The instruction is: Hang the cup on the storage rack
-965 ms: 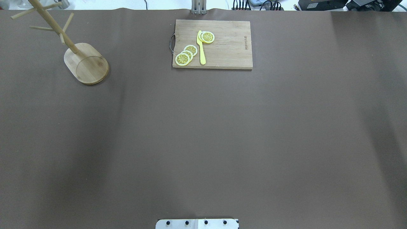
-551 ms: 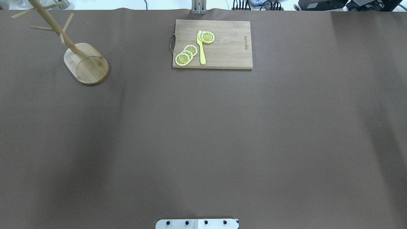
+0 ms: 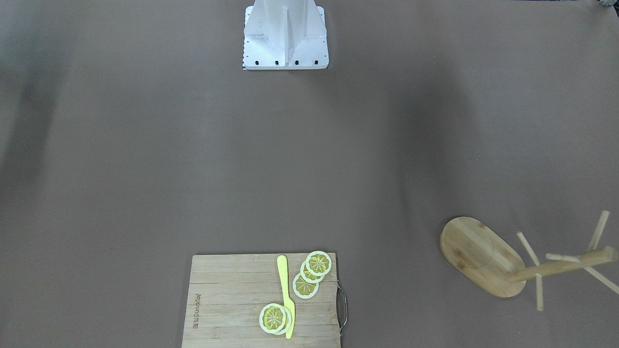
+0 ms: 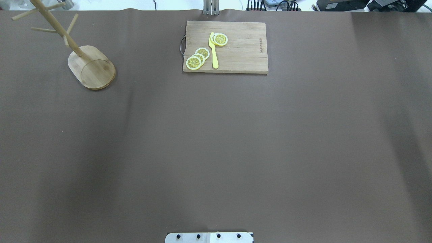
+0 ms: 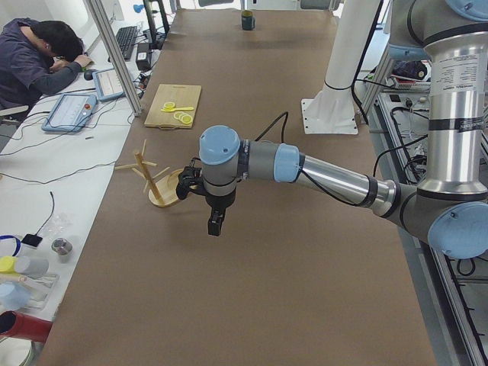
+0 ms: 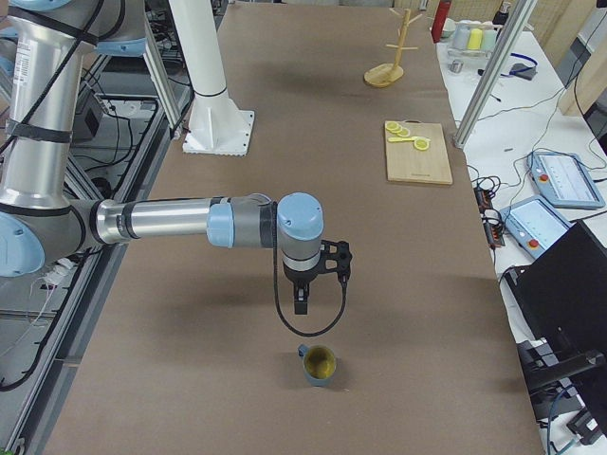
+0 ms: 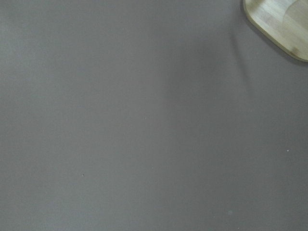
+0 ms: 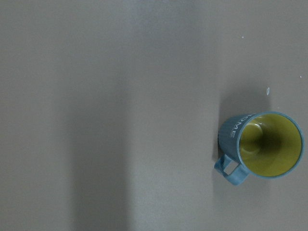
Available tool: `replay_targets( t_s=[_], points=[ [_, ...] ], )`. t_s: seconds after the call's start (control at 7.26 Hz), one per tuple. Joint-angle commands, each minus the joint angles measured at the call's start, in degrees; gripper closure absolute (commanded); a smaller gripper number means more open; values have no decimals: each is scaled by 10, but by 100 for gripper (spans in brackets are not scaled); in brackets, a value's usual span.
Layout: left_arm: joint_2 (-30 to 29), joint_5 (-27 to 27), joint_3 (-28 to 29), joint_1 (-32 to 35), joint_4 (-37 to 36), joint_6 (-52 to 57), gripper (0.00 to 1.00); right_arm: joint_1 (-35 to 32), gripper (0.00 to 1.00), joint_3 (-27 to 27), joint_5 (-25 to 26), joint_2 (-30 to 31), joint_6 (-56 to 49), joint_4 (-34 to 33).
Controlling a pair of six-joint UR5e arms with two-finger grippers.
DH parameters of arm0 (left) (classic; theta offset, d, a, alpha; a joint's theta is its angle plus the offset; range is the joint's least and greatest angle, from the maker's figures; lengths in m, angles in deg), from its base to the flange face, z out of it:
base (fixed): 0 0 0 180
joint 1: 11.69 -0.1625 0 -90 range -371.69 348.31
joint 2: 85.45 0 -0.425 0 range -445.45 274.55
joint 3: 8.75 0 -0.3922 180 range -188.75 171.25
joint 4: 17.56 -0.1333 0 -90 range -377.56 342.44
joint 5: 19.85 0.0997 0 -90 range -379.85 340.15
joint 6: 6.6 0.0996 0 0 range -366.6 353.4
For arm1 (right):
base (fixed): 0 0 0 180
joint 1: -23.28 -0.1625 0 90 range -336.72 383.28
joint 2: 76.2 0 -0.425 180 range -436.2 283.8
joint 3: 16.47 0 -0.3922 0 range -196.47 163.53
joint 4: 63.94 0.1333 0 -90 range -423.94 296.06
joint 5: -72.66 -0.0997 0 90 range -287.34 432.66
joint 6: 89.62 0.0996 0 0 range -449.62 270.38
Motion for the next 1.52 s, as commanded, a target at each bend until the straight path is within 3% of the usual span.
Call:
replay_targets(
  t_s=[0.0, 0.55, 0.83, 0.96, 1.1, 1.38],
  points=[
    [-22, -2, -9, 0, 1, -1, 1, -15, 0, 40, 0, -1, 6, 0],
    [-76, 0, 1, 0, 12, -3, 1, -42, 0, 31, -4, 6, 7, -1],
    [-80, -2, 62, -1, 160, -4, 1, -44, 0, 12, -3, -1, -4, 11],
    [-81, -1, 74, -1, 177, -4, 1, -44, 0, 4, -3, -3, -16, 13],
    [-78, -1, 71, -1, 179, 3, 1, -44, 0, -9, -1, -3, -65, 13],
    [-76, -1, 72, -1, 181, 4, 1, -56, 0, -89, -1, -33, -141, 16]
  ],
)
